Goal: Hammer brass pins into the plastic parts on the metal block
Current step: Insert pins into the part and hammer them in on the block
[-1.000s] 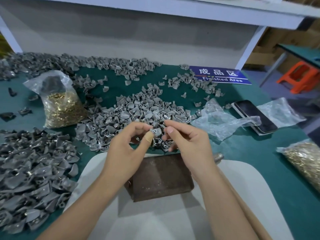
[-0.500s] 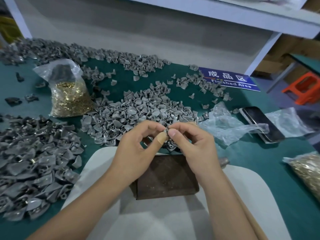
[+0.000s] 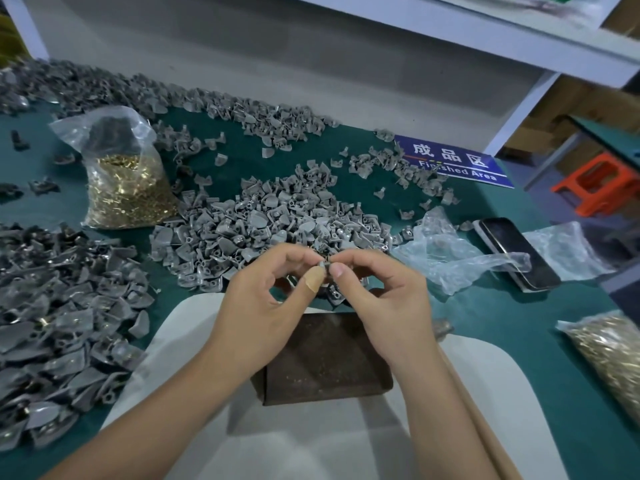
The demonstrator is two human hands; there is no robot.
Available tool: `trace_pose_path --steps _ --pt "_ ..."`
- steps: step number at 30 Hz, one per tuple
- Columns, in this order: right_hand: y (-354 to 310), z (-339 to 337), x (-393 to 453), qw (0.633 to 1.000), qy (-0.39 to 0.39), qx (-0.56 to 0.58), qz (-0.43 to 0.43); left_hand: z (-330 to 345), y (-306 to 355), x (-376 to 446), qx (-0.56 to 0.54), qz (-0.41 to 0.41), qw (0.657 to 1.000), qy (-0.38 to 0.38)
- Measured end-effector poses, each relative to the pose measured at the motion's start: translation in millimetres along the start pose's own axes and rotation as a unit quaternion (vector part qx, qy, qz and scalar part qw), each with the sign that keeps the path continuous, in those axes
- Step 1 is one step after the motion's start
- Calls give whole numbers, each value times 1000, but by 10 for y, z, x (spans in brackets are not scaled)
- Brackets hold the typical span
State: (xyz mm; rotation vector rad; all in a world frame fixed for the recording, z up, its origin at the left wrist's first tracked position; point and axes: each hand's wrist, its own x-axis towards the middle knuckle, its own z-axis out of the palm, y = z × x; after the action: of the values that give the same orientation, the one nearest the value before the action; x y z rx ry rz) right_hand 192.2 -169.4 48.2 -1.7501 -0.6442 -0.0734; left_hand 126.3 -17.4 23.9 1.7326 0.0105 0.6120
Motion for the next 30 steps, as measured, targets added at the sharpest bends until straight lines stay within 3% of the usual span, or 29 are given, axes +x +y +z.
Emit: trace_pose_path --steps 8,13,19,25,30 --pt "63 -11 7 996 -24 60 59 0 -11 12 -17 -3 1000 -9" --pt "58 10 14 998 -7 40 43 34 -34 -33 -66 -30 997 11" --pt "14 -26 53 991 -34 63 111 73 -76 -27 -131 -61 989 17" --pt "-33 -119 43 998 -39 -15 53 17 -75 -26 -27 4 1000 -15" --pt "-47 -120 -10 998 -34 -3 61 28 -11 -49 -25 14 1000 -1"
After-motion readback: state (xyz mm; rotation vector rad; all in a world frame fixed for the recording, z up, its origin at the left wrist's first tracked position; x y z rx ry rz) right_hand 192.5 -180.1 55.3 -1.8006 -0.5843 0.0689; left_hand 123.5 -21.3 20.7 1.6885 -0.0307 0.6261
